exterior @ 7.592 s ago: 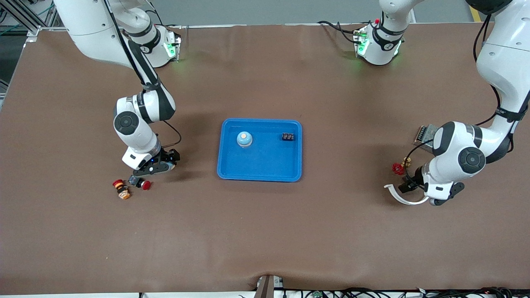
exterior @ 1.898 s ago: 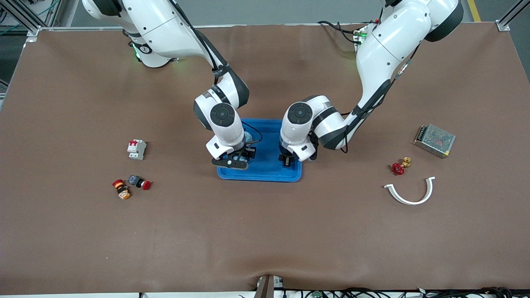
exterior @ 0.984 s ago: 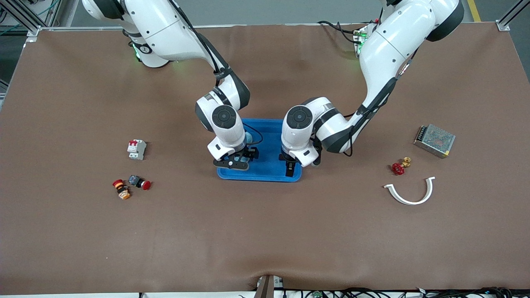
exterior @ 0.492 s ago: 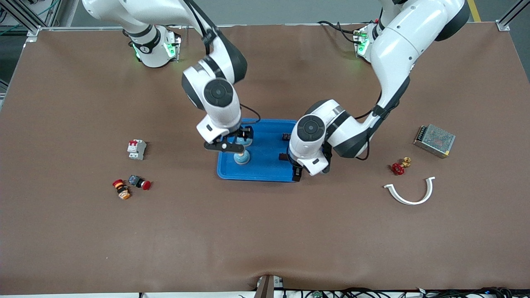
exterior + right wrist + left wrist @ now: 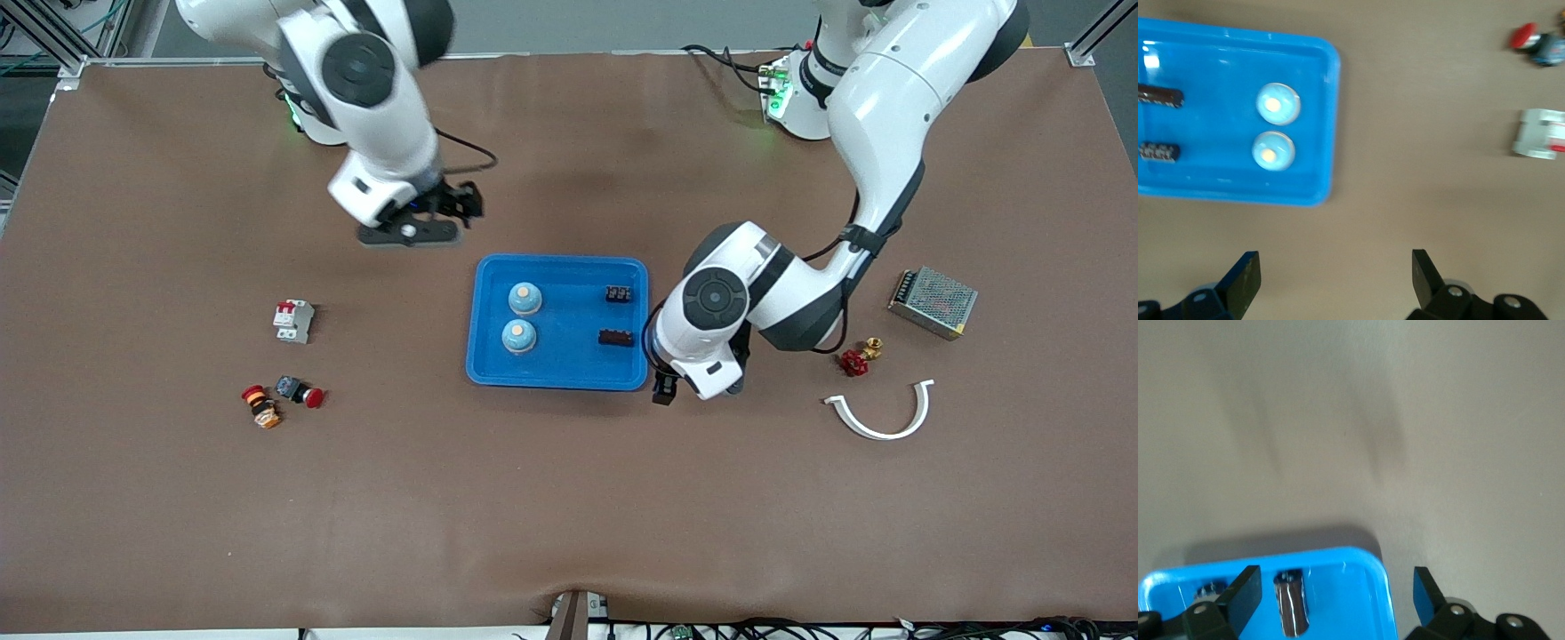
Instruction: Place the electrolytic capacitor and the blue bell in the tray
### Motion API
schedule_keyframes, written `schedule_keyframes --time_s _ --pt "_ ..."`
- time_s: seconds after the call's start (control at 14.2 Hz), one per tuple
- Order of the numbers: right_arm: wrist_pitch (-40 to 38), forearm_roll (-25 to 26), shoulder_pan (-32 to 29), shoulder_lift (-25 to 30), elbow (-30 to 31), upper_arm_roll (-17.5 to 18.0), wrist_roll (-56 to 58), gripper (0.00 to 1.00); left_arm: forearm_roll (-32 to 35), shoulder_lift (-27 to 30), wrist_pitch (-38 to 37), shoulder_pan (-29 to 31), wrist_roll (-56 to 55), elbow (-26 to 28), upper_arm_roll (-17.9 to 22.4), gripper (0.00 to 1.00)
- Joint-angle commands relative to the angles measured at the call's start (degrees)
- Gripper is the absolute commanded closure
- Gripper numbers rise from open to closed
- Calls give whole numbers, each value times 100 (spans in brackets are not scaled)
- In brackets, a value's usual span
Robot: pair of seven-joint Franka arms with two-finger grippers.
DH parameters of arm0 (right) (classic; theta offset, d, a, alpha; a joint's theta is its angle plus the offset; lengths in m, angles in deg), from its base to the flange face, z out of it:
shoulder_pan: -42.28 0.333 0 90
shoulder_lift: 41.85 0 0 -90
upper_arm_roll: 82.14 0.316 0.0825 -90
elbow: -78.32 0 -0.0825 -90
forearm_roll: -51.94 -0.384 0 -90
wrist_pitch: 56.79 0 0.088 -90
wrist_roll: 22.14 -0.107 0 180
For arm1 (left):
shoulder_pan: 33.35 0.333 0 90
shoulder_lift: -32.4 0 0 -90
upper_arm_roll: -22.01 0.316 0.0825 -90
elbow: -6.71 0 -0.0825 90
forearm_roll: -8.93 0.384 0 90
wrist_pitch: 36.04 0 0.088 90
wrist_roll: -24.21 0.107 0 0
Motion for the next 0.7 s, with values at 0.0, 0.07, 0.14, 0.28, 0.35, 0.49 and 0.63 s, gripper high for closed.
schedule_keyframes --time_s 0.0,0.07,0.14,0.28,0.35,0.49,0.63 --pt "-367 2 -868 663 261 39 908 0 -110 102 -189 221 479 15 -40 0" --pt "-429 2 -1245 786 226 39 1242 0 -92 94 -189 239 610 15 -5 0" --pt "-542 -7 -1623 813 104 39 1584 0 -75 85 -189 335 795 15 4 0" --pt "-876 -7 -2152 779 -273 40 1965 0 -75 85 -189 572 1137 32 4 0" --pt "-938 -7 -2381 779 -344 39 2044 0 -66 94 -189 695 1331 32 4 0" --pt "-922 -42 -2864 761 -459 39 2499 0 -66 94 -189 914 1717 32 4 0" --pt "-922 -42 -3164 726 -643 39 2913 0 -39 94 -189 1073 2078 23 4 0"
